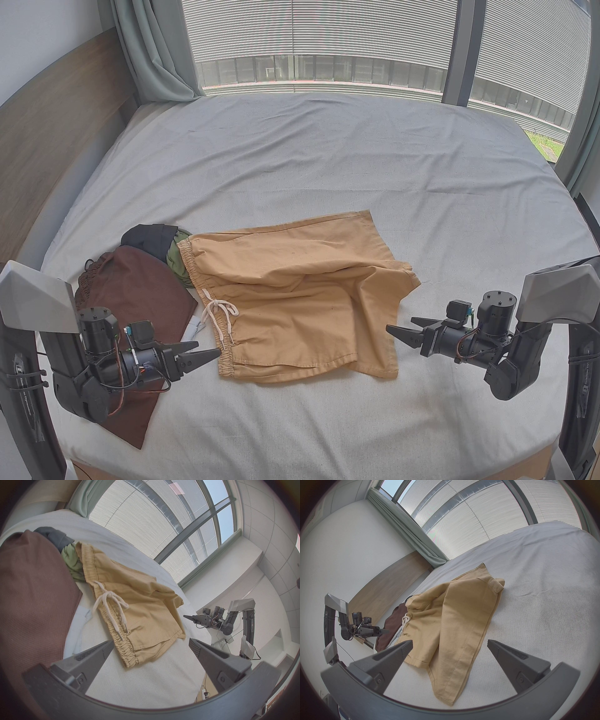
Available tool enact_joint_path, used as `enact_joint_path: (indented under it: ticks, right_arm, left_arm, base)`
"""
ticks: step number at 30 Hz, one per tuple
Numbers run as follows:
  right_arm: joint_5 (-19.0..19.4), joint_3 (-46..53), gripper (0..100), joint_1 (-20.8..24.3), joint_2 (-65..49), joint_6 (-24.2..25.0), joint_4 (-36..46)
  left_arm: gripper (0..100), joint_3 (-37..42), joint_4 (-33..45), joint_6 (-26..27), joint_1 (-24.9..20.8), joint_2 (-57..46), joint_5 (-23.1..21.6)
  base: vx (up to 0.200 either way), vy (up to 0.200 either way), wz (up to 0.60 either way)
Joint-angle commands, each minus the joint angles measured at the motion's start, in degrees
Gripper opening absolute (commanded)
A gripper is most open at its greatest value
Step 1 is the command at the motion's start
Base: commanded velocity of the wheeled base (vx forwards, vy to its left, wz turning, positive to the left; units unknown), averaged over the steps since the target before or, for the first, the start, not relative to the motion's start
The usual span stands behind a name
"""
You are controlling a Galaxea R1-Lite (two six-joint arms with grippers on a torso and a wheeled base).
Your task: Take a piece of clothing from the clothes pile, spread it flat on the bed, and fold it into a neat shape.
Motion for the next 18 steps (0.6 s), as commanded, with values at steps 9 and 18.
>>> enact_joint_path:
  ticks: [9,18]
  right_arm:
    - [0.0,-0.3,100,-0.1,-0.5,0.1,0.0]
    - [0.1,-0.7,100,-0.3,-0.4,0.1,0.0]
  left_arm:
    - [100,-2.7,-0.1,0.0,-2.8,7.9,5.7]
    - [100,-4.1,-0.1,-0.5,-4.1,10.1,6.1]
  base:
    - [0.000,0.000,0.00]
    - [0.000,0.000,0.00]
